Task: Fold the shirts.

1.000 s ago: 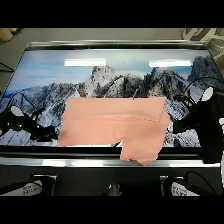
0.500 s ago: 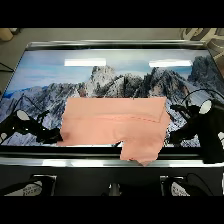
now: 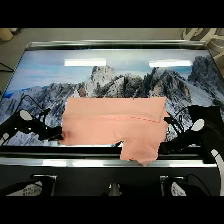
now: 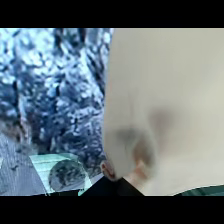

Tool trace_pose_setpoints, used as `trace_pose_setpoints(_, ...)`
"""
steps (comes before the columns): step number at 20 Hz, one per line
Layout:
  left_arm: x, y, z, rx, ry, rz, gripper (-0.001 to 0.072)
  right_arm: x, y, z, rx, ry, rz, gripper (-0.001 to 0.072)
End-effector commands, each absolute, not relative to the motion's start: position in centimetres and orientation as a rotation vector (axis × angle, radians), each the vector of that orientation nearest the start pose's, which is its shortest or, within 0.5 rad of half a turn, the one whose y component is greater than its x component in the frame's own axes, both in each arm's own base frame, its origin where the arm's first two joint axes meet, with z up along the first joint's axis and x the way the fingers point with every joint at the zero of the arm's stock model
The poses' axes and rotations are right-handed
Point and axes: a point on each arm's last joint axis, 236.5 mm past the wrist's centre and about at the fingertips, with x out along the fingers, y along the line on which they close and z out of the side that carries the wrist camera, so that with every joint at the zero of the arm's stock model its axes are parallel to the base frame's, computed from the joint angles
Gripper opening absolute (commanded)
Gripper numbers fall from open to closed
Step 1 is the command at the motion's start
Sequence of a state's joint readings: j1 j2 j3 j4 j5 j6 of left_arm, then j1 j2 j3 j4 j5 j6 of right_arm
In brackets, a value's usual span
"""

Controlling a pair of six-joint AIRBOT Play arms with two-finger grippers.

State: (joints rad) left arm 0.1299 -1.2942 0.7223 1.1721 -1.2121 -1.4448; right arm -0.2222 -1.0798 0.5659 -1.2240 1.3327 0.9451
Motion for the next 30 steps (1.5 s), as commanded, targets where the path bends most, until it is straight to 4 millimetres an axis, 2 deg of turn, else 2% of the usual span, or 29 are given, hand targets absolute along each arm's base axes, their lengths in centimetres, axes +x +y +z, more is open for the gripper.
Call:
trace_pose_setpoints(1,24.2,-5.9,-9.9,-0.461,1.701,-0.177,0.0029,18.0,5.3,-10.5,0.195,1.609,0.515,0.0488)
trace_pose_setpoints(2,24.3,-6.3,-9.7,-0.476,1.693,-0.184,0.0029,17.7,5.4,-10.8,0.207,1.614,0.507,0.0486)
trace_pose_setpoints(3,24.5,-6.5,-9.7,-0.48,1.688,-0.189,0.0029,17.5,5.5,-11.1,0.211,1.615,0.502,0.0429)
trace_pose_setpoints(6,24.5,-7.1,-9.6,-0.471,1.687,-0.203,0.0029,18.1,5.3,-11.6,0.226,1.592,0.461,0.0334)
trace_pose_setpoints(7,24.5,-7.1,-9.6,-0.471,1.688,-0.205,0.0029,18.4,5.3,-11.7,0.228,1.584,0.449,0.026)
trace_pose_setpoints(9,24.4,-7.2,-9.6,-0.467,1.688,-0.208,0.0028,18.7,5.5,-11.5,0.244,1.572,0.45,0.002)
trace_pose_setpoints(11,25.1,-7.1,-9.1,-0.455,1.653,-0.211,0.0027,19.6,5.6,-10.9,0.223,1.536,0.478,0.0017)
trace_pose_setpoints(12,26.0,-6.8,-8.2,-0.438,1.611,-0.224,0.0026,20.7,5.5,-10.0,0.19,1.507,0.508,0.0017)
trace_pose_setpoints(14,28.1,-6.2,-5.3,-0.419,1.526,-0.237,0.0026,23.4,5.5,-6.5,0.139,1.437,0.569,0.0017)
trace_pose_setpoints(15,29.0,-5.9,-3.6,-0.395,1.489,-0.259,0.0026,25.3,5.4,-4.3,0.106,1.382,0.59,0.0017)
trace_pose_setpoints(18,33.4,-4.6,0.7,-0.381,1.349,-0.239,0.0025,32.9,3.5,2.3,0.007,1.149,0.508,0.0018)
trace_pose_setpoints(19,34.9,-4.3,1.4,-0.394,1.311,-0.218,0.0025,35.1,2.8,3.5,-0.001,1.1,0.476,0.0017)
trace_pose_setpoints(21,37.5,-3.9,1.4,-0.413,1.286,-0.194,0.0025,38.8,1.9,3.6,0.01,1.065,0.442,0.0017)
trace_pose_setpoints(24,40.3,-3.4,-0.5,-0.446,1.326,-0.173,0.0026,43.9,1.5,2.4,0.084,1.006,0.414,0.0017)
trace_pose_setpoints(26,42.3,-3.5,-1.5,-0.482,1.338,-0.17,0.0027,46.5,1.3,1.5,0.141,0.97,0.386,0.0018)
trace_pose_setpoints(28,44.0,-4.3,-2.2,-0.536,1.34,-0.197,0.0027,48.3,1.4,0.4,0.213,0.94,0.363,0.0018)
trace_pose_setpoints(30,45.2,-4.8,-3.4,-0.578,1.352,-0.207,0.0028,48.5,1.7,-1.9,0.261,0.979,0.369,0.0019)
